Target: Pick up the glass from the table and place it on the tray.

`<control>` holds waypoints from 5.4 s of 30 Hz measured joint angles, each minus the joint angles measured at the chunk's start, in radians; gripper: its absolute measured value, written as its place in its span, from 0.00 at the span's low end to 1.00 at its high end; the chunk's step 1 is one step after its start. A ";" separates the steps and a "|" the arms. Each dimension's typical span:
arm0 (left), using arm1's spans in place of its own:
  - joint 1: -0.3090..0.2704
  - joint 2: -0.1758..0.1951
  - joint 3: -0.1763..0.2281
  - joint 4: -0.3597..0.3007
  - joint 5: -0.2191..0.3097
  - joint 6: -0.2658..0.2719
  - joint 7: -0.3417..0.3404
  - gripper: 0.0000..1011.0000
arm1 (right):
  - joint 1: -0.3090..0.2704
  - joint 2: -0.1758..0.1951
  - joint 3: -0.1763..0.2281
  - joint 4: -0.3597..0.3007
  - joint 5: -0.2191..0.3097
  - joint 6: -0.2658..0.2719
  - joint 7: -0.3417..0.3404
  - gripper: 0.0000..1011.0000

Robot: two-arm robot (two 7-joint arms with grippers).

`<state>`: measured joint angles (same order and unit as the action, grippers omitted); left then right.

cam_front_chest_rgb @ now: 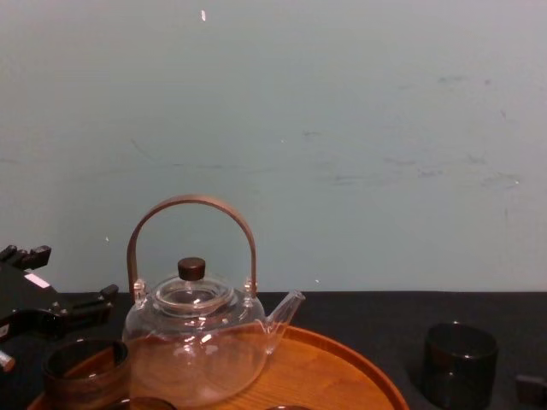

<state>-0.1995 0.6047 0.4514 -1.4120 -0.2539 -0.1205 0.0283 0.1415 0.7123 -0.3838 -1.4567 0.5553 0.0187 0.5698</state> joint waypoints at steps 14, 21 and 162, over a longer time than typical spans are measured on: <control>0.000 0.000 0.000 0.000 0.000 0.000 0.000 0.99 | 0.019 -0.041 0.030 0.039 -0.017 0.072 -0.038 0.99; 0.000 0.000 0.000 0.000 0.000 0.000 0.000 0.99 | 0.048 -0.069 0.032 0.071 -0.032 0.106 -0.061 0.99; 0.000 0.000 0.000 0.000 0.000 0.000 0.000 0.99 | 0.331 -0.288 -0.182 0.172 -0.168 0.061 0.082 0.89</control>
<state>-0.1995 0.6047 0.4514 -1.4120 -0.2539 -0.1205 0.0283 0.4725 0.4242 -0.5653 -1.2843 0.3874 0.0801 0.6517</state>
